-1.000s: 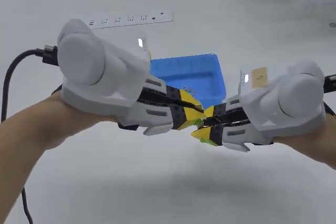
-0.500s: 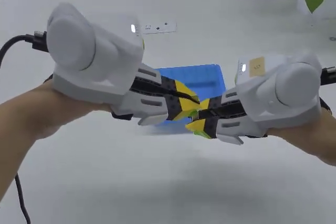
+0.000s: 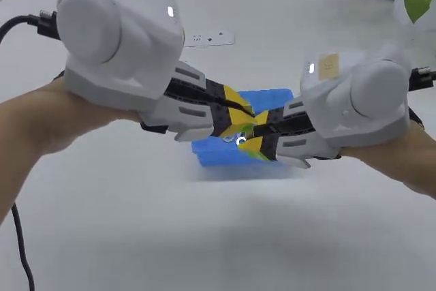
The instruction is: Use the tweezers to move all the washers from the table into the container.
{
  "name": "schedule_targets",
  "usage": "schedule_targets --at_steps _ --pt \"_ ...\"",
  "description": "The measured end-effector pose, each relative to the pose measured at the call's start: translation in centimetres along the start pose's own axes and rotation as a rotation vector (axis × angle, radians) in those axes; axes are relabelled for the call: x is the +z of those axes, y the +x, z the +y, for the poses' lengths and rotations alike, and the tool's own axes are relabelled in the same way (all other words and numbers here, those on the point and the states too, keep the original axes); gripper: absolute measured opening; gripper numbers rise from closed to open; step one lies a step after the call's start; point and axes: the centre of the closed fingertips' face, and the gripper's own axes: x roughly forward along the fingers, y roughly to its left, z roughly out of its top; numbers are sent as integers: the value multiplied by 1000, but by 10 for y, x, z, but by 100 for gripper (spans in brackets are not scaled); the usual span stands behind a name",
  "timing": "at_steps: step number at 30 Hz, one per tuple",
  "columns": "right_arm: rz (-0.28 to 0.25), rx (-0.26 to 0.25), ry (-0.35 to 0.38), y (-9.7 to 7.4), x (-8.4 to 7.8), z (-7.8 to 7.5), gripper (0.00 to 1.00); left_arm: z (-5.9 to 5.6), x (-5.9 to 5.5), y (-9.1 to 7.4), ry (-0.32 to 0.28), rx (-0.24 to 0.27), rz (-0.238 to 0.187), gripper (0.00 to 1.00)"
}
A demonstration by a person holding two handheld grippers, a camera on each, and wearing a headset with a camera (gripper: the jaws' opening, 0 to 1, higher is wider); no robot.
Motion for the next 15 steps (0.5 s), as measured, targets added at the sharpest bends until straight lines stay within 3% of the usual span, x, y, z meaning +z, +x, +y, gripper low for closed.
schedule_targets --at_steps 8,15 --pt "-6 -37 38 6 -6 -29 11 28 -4 10 5 4 -13 6" --pt "30 -45 62 17 -22 -45 11 44 -18 23 -10 -7 -6 6"
